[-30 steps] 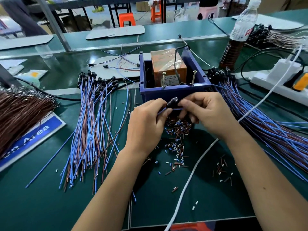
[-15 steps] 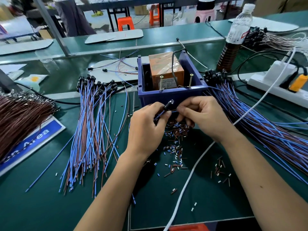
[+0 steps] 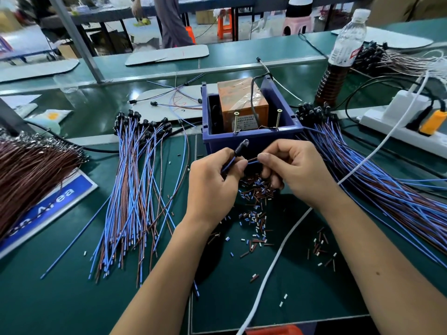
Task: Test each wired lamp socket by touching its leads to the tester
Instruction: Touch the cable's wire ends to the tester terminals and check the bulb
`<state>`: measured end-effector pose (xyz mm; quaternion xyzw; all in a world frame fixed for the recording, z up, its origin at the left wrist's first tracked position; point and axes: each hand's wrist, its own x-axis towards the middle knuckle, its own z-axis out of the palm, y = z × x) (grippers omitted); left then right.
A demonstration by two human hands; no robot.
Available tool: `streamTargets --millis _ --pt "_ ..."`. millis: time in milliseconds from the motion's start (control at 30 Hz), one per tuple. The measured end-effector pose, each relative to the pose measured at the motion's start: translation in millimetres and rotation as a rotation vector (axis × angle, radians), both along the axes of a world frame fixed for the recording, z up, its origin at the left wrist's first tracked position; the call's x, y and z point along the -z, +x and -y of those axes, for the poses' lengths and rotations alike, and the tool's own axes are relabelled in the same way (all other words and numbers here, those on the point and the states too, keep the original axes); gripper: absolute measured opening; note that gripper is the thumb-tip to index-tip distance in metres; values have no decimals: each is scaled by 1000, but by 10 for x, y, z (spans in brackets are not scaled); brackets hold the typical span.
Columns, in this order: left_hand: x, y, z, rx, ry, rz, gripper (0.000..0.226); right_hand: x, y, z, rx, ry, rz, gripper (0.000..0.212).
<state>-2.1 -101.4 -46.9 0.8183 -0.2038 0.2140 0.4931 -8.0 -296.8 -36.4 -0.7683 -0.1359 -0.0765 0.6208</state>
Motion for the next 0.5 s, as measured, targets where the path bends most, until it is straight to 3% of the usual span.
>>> streamTargets --millis 233,333,500 --pt "-101 20 -143 -108 -135 5 15 3 39 86 98 82 10 15" --pt "-86 -6 -108 -64 -125 -18 12 16 6 36 2 82 -35 3" --pt "-84 -38 -24 -72 -139 30 13 44 -28 -109 -35 188 -68 11"
